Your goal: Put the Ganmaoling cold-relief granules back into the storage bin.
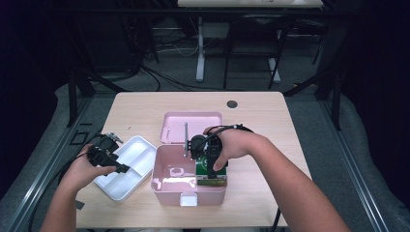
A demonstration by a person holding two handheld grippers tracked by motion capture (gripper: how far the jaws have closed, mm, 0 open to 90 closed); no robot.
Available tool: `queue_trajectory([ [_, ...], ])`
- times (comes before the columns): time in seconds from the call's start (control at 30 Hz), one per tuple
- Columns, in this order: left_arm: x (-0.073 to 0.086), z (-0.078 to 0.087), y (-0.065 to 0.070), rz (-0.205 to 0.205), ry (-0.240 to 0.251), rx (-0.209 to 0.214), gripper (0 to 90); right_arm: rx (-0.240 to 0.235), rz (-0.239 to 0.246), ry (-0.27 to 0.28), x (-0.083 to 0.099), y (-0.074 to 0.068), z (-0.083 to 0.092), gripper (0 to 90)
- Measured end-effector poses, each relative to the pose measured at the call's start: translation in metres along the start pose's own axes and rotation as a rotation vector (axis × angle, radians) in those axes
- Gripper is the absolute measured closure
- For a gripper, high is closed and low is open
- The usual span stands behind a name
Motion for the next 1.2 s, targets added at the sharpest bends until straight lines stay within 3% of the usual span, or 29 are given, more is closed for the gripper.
queue_trajectory([
  [0.43, 0.0, 0.0, 0.0, 0.002, -0.001, -0.001, 31.3, -0.003, 0.008, -0.016, -0.001, 0.003, -0.02, 15.8],
  [1.2, 0.0, -0.002, 0.0, 0.0, -0.005, 0.0, 31.3, -0.021, -0.004, -0.019, 0.0, 0.008, -0.038, 15.6],
])
Point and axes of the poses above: each handheld gripper's, and its own axes: z roughly backward along the jaws, x roughly out of its underside, y roughly to its right, the point moved 5 cm from there along -z, roughly forward along the jaws, and after that the axes turned 3 degrees about y, right-handed, at the moved point
